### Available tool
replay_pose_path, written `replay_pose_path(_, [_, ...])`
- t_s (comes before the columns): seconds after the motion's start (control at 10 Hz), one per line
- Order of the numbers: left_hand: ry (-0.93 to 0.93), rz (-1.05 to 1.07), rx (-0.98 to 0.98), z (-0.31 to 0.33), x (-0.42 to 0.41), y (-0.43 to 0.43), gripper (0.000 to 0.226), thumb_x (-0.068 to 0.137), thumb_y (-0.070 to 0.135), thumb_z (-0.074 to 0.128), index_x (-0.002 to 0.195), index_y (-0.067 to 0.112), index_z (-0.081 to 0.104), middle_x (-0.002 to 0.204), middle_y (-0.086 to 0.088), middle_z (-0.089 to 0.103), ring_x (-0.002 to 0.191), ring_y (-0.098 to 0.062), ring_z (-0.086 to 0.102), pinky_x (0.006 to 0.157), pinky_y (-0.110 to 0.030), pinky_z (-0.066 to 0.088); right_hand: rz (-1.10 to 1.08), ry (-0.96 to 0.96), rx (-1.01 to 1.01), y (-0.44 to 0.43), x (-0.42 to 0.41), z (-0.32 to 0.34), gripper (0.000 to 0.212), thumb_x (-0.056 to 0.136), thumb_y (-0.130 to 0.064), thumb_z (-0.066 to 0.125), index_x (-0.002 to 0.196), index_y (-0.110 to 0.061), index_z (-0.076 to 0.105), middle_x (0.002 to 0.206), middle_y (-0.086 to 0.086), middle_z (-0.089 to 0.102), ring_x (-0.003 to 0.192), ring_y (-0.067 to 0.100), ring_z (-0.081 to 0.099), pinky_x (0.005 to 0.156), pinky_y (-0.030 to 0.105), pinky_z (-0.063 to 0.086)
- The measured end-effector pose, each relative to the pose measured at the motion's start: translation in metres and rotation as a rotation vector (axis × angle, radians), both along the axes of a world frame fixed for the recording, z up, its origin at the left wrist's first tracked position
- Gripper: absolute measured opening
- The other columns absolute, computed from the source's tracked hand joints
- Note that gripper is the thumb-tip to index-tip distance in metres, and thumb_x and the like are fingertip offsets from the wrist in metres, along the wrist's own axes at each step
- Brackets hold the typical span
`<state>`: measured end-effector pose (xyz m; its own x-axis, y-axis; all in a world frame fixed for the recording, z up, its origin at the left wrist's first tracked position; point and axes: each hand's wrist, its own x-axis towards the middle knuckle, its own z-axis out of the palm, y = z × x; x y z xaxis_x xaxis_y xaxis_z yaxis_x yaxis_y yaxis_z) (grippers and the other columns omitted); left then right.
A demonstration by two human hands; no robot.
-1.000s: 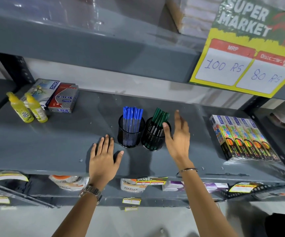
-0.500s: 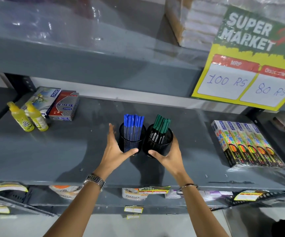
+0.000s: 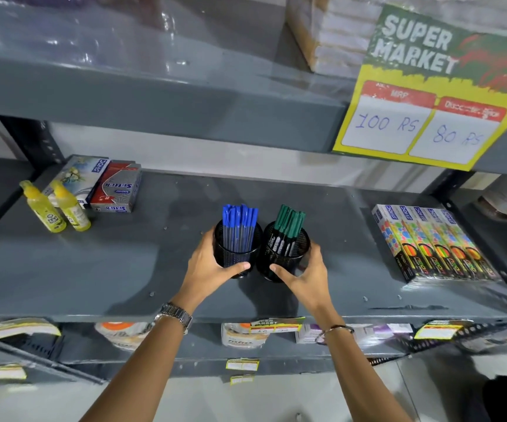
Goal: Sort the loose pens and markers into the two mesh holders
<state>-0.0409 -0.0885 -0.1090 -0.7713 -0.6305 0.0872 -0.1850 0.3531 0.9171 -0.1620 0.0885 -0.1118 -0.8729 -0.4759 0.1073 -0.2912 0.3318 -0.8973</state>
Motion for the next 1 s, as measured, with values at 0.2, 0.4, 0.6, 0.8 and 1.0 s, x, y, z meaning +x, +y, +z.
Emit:
replay_pose_path(0.2, [-0.014,-0.031,0.017,0.0,0.019,0.014,0.089,0.056,0.048,0.081,0.131,0.042,0.034,0.128,0.015,0.056,0.117,-0.004,0.051,0.101,-0.039,0.043,0.031,-0.038,0.011,0.016,0.015,0.001,0.084,0.063,-0.029,0.085,0.13,-0.028,0.034,0.117,-0.016,0.053,0.105,0.0,0.053,0.082,0.011,0.042])
replay_pose_path(0.4, [-0.008,-0.038,0.014,-0.001,0.031,0.027,0.092,0.054,0.054,0.078,0.133,0.045,0.031,0.13,0.02,0.052,0.119,-0.002,0.049,0.103,-0.04,0.042,0.047,-0.036,0.023,0.03,0.026,0.002,0.085,0.065,-0.029,0.084,0.132,-0.029,0.032,0.12,-0.015,0.051,0.112,0.004,0.048,0.083,0.008,0.038])
replay_pose_path(0.6, [-0.008,-0.042,-0.015,0.0,0.032,0.028,0.09,0.057,0.053,0.078,0.132,0.048,0.029,0.126,0.026,0.05,0.118,0.001,0.048,0.102,-0.037,0.043,0.025,-0.055,0.04,0.031,0.027,-0.001,0.087,0.064,-0.034,0.084,0.133,-0.032,0.031,0.113,-0.029,0.048,0.107,-0.002,0.048,0.082,0.01,0.038])
replay_pose_path(0.8, [-0.027,-0.03,-0.057,-0.002,0.031,0.029,0.095,0.059,0.056,0.076,0.137,0.046,0.022,0.136,0.018,0.048,0.122,0.0,0.044,0.104,-0.038,0.042,0.006,-0.037,0.045,0.03,0.029,-0.004,0.088,0.063,-0.04,0.083,0.133,-0.036,0.03,0.122,-0.018,0.05,0.111,-0.001,0.048,0.09,0.022,0.043])
replay_pose_path(1.0, [0.086,0.082,-0.083,0.0,0.042,0.051,0.114,0.065,0.061,0.069,0.142,0.042,-0.013,0.151,0.024,-0.004,0.137,0.006,0.003,0.109,-0.029,0.017,-0.04,0.014,-0.085,0.04,0.05,0.005,0.101,0.064,-0.062,0.071,0.143,-0.032,0.015,0.142,-0.015,0.031,0.133,0.006,0.032,0.106,0.029,0.03])
